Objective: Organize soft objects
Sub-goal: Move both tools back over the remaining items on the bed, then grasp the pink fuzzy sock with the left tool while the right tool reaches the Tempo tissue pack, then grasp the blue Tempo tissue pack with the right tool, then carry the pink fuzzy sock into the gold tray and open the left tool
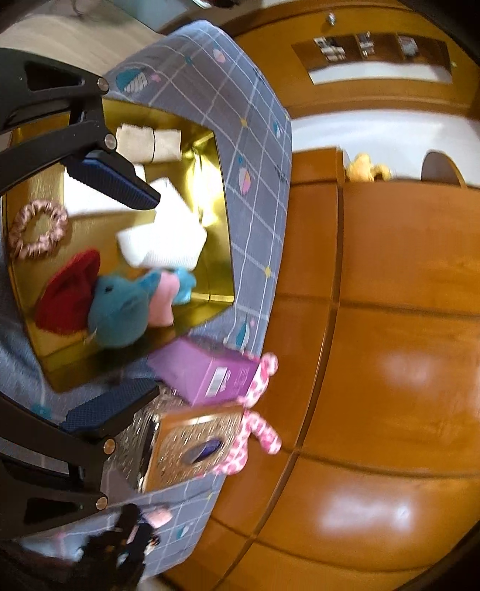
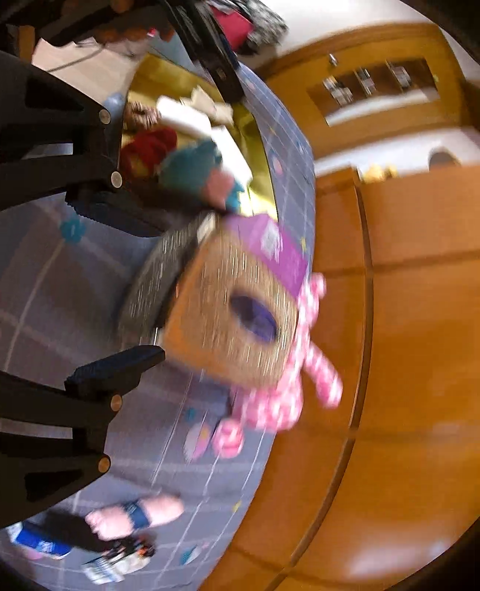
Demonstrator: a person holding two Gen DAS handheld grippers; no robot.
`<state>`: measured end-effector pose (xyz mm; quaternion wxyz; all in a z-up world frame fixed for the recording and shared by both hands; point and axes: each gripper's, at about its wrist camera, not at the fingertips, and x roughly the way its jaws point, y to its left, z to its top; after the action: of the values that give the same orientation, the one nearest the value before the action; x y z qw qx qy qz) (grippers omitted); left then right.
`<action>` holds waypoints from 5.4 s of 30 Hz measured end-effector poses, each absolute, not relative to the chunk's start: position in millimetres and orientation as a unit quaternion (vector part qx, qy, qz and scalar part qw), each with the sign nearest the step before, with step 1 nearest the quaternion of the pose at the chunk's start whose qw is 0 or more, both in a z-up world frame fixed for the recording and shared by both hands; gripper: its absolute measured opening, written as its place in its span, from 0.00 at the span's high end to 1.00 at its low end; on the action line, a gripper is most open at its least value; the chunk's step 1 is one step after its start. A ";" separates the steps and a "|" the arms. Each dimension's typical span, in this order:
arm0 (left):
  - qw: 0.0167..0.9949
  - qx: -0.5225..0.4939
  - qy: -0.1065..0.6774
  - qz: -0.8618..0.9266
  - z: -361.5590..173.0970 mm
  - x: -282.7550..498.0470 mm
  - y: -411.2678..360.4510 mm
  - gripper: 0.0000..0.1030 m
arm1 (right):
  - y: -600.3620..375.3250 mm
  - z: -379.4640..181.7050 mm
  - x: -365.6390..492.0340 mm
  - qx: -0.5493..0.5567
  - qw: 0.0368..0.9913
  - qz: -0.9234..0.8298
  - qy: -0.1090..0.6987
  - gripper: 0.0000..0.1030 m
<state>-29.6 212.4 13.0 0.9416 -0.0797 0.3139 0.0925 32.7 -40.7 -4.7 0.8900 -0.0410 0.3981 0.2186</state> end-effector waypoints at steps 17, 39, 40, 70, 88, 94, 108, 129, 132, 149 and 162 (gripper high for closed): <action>0.927 0.012 0.363 -0.092 -3.9 -24.8 96.5 0.11 | -255.0 -5.3 47.5 0.067 0.917 -0.056 0.390 0.40; 0.839 0.002 0.477 -0.262 -37.5 82.6 -86.0 0.42 | -349.7 -20.0 27.5 0.233 0.897 -0.099 0.362 0.40; 0.836 -0.001 0.482 -0.263 -40.1 88.5 -91.7 0.42 | -349.7 -20.2 28.1 0.234 0.897 -0.095 0.362 0.40; 0.819 -0.020 0.502 -0.277 -80.3 168.8 -168.2 0.59 | -358.0 -27.0 30.2 0.279 0.888 -0.059 0.361 0.40; 0.825 -0.005 0.510 -0.243 -102.7 78.3 -55.6 0.57 | -375.9 -62.9 44.8 0.346 0.805 -0.088 0.474 0.41; 0.822 -0.028 0.513 -0.245 -110.1 78.5 -52.0 0.54 | -352.3 -78.0 67.2 0.248 0.766 -0.125 0.579 0.41; 0.825 -0.046 0.504 -0.249 -112.9 74.4 -47.7 0.52 | -298.3 -87.9 84.0 0.143 0.744 -0.053 0.651 0.48; 0.848 0.011 0.476 -0.233 -102.5 63.2 -61.7 0.58 | -220.2 -108.8 59.7 0.039 0.803 -0.019 0.594 0.47; 0.858 0.026 0.459 -0.230 -87.5 66.1 -66.0 0.59 | -225.8 -109.3 50.3 0.035 0.813 -0.013 0.581 0.47; 0.930 -0.102 0.348 -0.055 26.5 121.5 71.4 0.59 | -232.9 -106.7 27.8 0.025 0.838 -0.012 0.545 0.47; 0.934 -0.120 0.332 0.055 5.8 40.7 168.1 0.58 | -229.3 -108.3 31.3 0.008 0.840 -0.020 0.542 0.47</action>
<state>40.7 168.1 5.8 0.9340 -0.1200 0.3319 0.0548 31.3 -229.3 -108.3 0.8401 0.0080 0.5420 -0.0196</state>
